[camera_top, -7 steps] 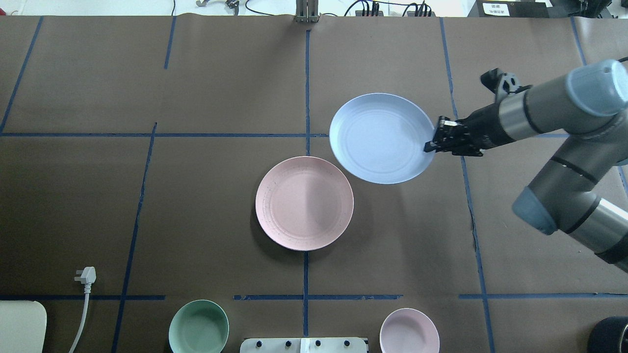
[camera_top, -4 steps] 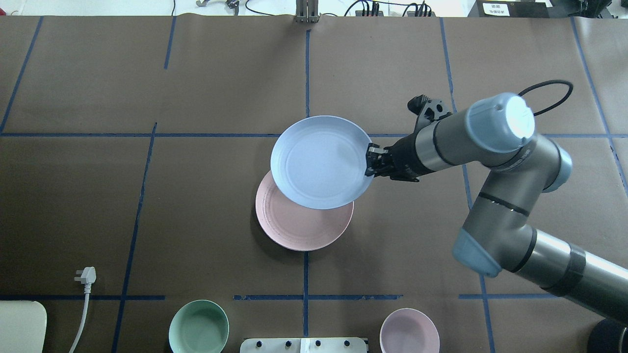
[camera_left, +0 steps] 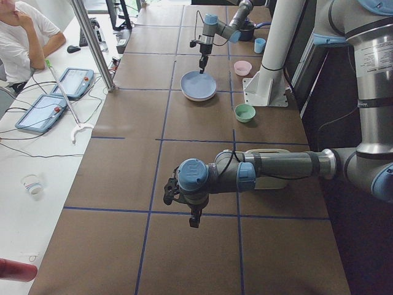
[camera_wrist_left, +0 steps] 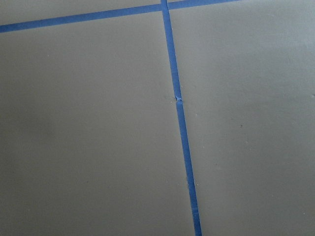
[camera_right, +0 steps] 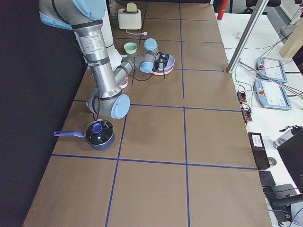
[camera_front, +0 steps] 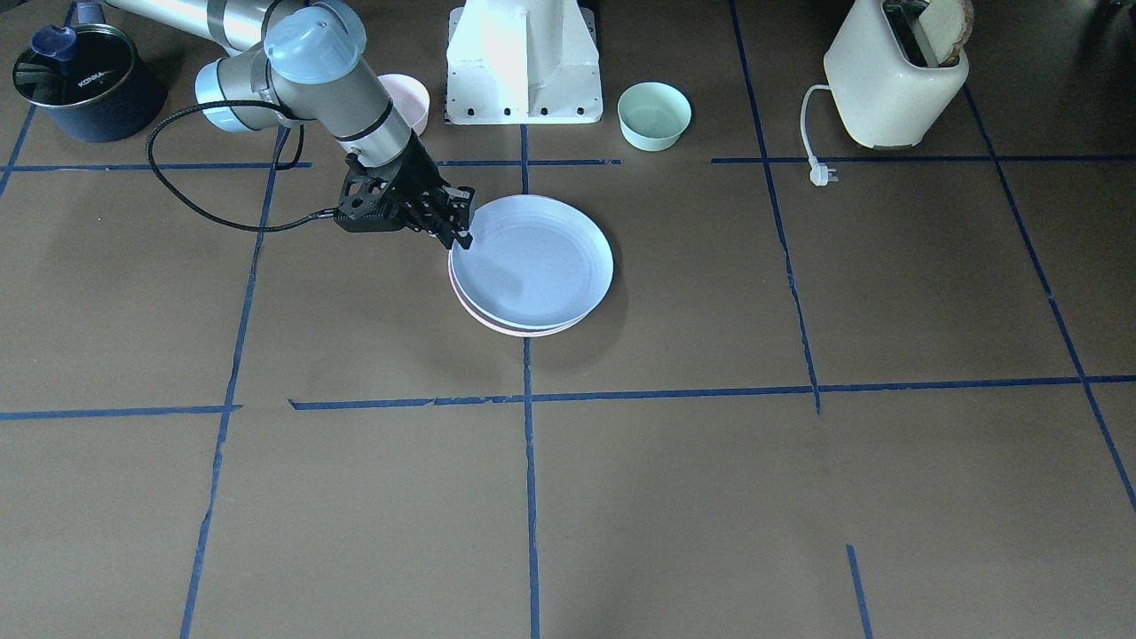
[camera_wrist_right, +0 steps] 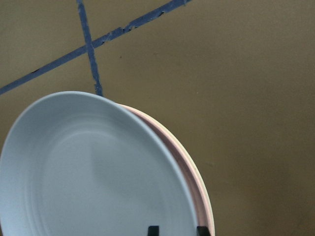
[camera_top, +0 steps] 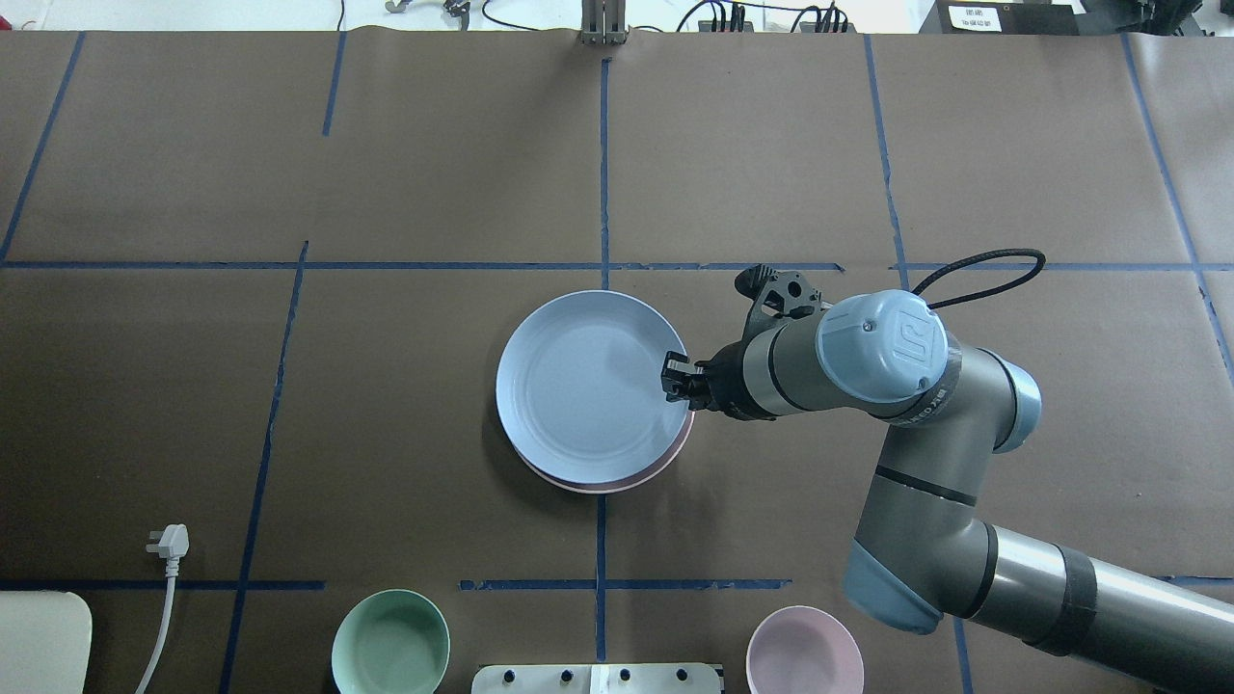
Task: Stack three plates with pink and blue
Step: 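Open the right gripper and withdraw it away from the stack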
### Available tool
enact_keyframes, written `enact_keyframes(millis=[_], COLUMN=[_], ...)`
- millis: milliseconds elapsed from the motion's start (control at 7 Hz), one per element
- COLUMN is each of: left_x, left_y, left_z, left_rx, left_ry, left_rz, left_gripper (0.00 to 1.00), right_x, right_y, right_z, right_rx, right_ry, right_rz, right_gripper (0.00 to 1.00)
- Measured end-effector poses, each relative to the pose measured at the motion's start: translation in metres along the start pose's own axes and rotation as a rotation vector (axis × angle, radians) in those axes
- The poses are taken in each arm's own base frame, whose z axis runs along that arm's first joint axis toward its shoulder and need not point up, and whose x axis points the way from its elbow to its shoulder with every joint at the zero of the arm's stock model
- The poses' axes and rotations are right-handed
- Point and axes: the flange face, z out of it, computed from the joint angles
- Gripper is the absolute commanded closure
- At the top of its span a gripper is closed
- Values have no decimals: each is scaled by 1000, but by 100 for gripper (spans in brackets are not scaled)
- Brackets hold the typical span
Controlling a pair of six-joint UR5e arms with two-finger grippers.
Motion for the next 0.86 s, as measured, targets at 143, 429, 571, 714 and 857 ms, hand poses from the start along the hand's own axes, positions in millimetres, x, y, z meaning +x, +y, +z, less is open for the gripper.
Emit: enact_keyframes(millis=[143,429,571,714,857], left_x=[0,2,2,1,2], left_y=[-1,-5,-7,-14,-27], left_z=[0,-1,-1,-1,-3], left_rx=[1,2,0,-4,-2], left_ry=[-1,-6,-9,-11,-14], left_rz=[3,12,11,9,14], left_gripper=[0,0,0,0,0], right_x=[3,17,34,64,109], right_y=[-14,-68,-110,-162,-214], right_z=[-8,-36,-58,-89,-126], right_rx=[-6,-26,-36,-55,-83], right_ry=[23,94,147,214,275], right_rz=[-12,-79,-142,-218,-305], right_gripper=[0,0,0,0,0])
